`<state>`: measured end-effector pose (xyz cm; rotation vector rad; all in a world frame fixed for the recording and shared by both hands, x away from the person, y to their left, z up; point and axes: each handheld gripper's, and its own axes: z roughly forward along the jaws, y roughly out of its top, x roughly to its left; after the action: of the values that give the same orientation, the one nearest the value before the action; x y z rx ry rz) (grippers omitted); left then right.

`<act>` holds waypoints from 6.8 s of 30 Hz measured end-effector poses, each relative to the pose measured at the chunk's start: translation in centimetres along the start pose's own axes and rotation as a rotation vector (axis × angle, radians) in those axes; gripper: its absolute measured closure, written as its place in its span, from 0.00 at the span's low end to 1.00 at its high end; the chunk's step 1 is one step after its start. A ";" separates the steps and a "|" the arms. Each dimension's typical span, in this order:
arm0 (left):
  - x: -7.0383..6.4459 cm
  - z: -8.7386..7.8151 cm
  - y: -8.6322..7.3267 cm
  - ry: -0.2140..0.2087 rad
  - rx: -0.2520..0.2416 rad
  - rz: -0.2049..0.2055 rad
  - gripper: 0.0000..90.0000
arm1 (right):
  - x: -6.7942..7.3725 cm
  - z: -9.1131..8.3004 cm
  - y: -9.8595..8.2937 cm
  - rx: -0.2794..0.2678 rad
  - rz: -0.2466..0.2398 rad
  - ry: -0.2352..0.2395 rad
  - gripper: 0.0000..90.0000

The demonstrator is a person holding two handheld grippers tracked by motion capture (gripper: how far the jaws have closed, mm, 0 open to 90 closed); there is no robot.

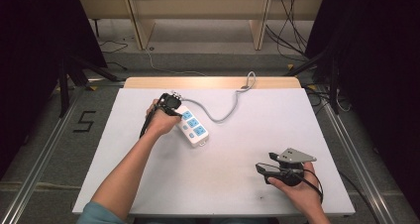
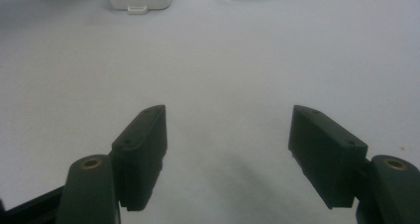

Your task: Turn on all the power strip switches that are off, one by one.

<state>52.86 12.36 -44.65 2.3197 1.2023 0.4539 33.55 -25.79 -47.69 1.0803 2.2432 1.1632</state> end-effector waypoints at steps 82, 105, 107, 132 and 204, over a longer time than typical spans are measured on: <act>-3.3 -2.7 0.3 -0.077 -0.055 0.032 1.00 | 0.1 0.2 0.0 0.005 -0.002 0.005 0.36; -4.7 -3.0 0.1 -0.126 -0.005 0.086 1.00 | 0.1 0.2 0.0 0.010 -0.001 0.004 0.36; -4.9 -3.1 0.1 -0.126 -0.002 0.094 1.00 | 0.1 0.2 0.0 0.010 -0.001 0.005 0.36; -6.0 -3.2 0.0 -0.146 0.041 0.118 1.00 | 0.2 0.3 0.0 0.017 -0.007 0.008 0.36; -5.7 -1.4 0.9 -0.186 0.187 0.129 1.00 | 0.0 0.3 -0.1 0.018 -0.003 0.007 0.35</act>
<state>49.62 7.55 -43.36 2.5441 1.0497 0.1689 33.72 -25.64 -47.94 1.0808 2.2644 1.1492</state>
